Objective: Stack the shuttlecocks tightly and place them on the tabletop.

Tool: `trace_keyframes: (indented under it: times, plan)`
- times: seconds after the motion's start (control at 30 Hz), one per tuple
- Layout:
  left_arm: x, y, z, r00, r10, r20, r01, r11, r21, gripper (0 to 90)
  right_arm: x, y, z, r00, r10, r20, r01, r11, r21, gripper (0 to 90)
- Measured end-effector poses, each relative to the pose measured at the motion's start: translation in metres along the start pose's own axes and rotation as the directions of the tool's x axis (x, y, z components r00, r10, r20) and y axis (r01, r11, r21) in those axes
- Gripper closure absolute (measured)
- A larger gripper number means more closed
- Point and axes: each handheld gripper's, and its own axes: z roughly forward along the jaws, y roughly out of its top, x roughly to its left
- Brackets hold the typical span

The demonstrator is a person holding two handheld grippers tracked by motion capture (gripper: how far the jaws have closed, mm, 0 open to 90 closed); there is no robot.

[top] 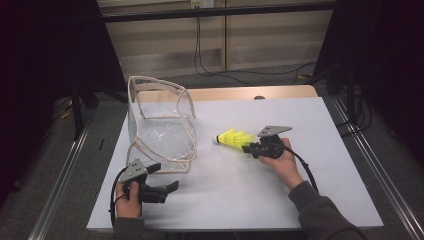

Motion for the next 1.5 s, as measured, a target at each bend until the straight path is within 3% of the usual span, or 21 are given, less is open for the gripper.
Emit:
trace_keyframes:
  times: [0.27, 0.4, 0.5, 0.83, 1.07, 1.5]
  plan:
    - [-0.001, 0.000, 0.000, 1.0000, 0.002, 0.001, -0.002, 1.0000, -0.006, 3.6, -0.004, -0.005, -0.007, 0.9999, 0.014, -0.003, -0.014, 1.000, 0.009, 77.8]
    - [-0.001, 0.000, 0.000, 1.0000, 0.002, 0.000, -0.002, 1.0000, -0.005, 3.5, -0.006, -0.008, -0.011, 0.9997, 0.012, -0.019, -0.012, 1.000, 0.010, 87.7]
    - [-0.001, 0.001, 0.000, 1.0000, 0.003, -0.001, -0.003, 1.0000, -0.002, 3.5, -0.004, -0.007, -0.010, 0.9997, -0.004, -0.023, 0.004, 1.000, 0.013, 89.4]
    - [-0.001, 0.001, 0.000, 1.0000, 0.003, -0.003, -0.003, 1.0000, 0.001, 3.5, -0.001, -0.003, -0.010, 0.9994, -0.010, -0.032, 0.009, 0.999, -0.038, 90.0]
    - [-0.001, 0.001, 0.000, 1.0000, 0.004, -0.003, -0.004, 1.0000, 0.001, 3.5, 0.000, -0.004, -0.006, 0.9994, -0.016, -0.031, 0.015, 1.000, -0.026, 89.8]
    - [-0.001, 0.001, -0.001, 1.0000, 0.004, 0.002, -0.004, 1.0000, -0.006, 3.5, 0.003, -0.001, -0.001, 1.0000, 0.000, 0.000, 0.000, 1.000, -0.026, 60.4]
